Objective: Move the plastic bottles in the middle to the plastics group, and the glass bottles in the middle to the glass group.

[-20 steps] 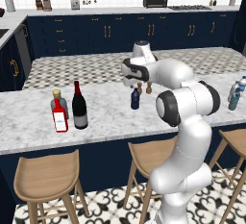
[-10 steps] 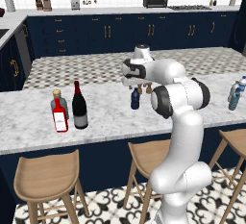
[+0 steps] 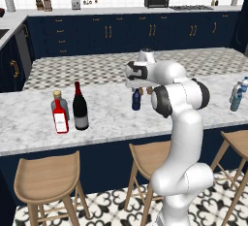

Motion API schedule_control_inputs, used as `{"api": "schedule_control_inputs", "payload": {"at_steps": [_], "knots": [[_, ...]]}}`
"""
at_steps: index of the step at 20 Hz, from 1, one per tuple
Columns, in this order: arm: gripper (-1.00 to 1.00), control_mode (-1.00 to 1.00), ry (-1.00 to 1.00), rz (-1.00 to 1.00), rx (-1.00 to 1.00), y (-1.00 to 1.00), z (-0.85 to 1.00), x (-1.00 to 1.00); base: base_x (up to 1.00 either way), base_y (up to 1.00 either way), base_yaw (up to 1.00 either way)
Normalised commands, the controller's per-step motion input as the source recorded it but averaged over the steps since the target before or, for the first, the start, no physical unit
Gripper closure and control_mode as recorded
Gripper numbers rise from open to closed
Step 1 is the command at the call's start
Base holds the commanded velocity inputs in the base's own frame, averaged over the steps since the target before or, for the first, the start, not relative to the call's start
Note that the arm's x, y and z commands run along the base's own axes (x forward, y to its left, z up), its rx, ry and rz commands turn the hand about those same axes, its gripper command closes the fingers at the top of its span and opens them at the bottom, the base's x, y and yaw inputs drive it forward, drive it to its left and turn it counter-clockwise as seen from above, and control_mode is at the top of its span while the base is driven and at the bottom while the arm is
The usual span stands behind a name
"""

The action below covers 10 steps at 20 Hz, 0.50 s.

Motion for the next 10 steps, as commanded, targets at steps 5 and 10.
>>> {"api": "schedule_control_inputs", "payload": {"at_steps": [5,10], "knots": [[-1.00,-1.00,0.00,0.00,-0.02,0.23,0.00,0.00,0.00,0.00,0.00],[-1.00,-1.00,0.00,0.00,0.00,0.04,-0.21,0.13,0.00,0.00,0.00]]}}
